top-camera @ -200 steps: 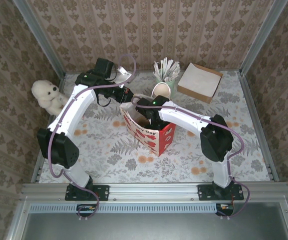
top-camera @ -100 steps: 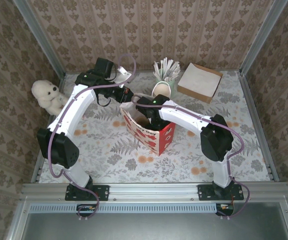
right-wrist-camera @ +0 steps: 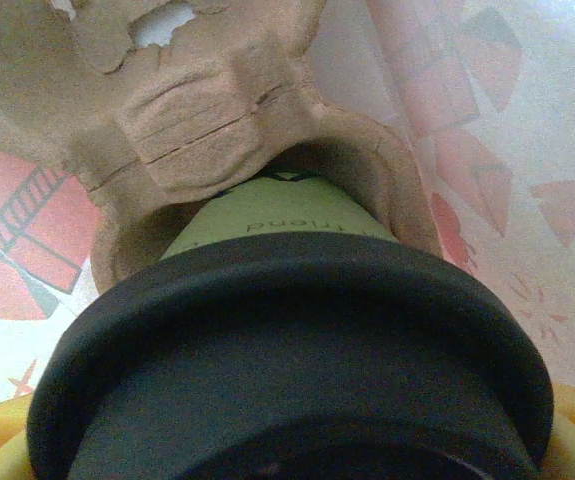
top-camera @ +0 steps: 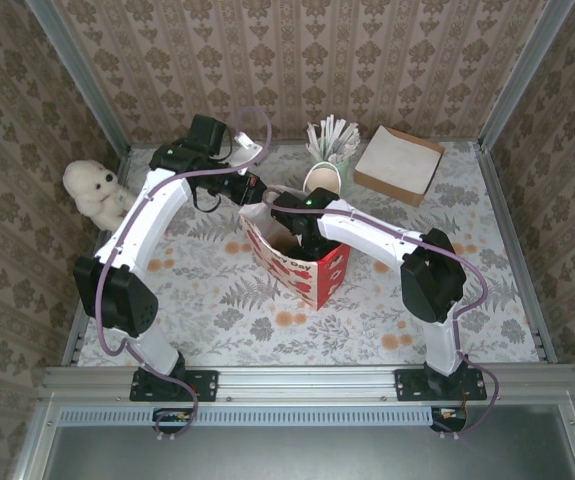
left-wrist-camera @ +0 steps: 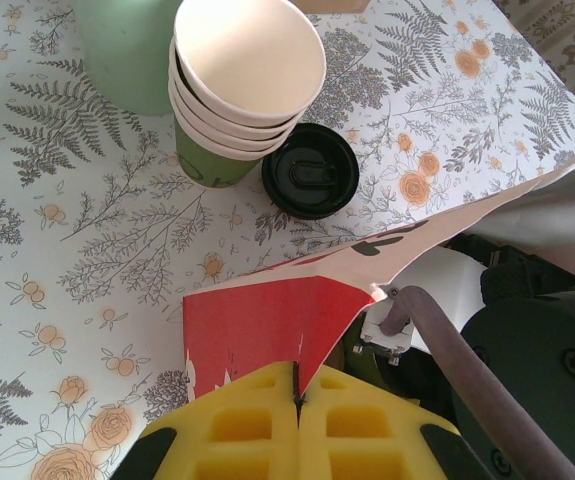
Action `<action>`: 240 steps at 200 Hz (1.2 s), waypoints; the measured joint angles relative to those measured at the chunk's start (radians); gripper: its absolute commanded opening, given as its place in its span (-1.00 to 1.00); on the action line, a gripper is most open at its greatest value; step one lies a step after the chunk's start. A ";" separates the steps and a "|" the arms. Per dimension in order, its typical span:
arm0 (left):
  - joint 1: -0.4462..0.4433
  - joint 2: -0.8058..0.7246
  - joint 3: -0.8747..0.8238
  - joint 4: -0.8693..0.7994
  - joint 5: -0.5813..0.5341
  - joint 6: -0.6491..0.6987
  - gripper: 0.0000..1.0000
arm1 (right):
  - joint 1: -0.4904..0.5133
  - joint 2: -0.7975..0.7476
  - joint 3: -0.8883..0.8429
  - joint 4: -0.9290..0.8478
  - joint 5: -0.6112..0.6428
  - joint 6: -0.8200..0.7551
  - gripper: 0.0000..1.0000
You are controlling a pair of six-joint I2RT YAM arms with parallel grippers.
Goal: Pack the takeout coffee
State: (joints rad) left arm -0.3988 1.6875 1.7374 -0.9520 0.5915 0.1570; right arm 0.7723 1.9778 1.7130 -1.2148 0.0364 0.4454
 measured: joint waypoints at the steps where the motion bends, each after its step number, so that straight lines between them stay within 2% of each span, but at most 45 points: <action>1: 0.000 0.000 0.000 0.000 0.000 0.000 -1.00 | 0.000 0.000 0.000 0.000 0.000 0.000 0.67; 162: 0.000 0.000 0.002 -0.001 0.004 0.000 -1.00 | 0.000 -0.056 0.016 0.025 0.000 0.006 1.00; 240: 0.000 0.000 0.008 -0.002 0.008 -0.001 -1.00 | 0.000 -0.058 0.019 0.036 0.000 0.003 1.00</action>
State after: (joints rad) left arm -0.3988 1.6875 1.7454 -0.9535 0.5991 0.1562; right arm 0.7719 1.9194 1.7317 -1.1790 0.0368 0.4488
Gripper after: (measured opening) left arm 0.045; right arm 0.999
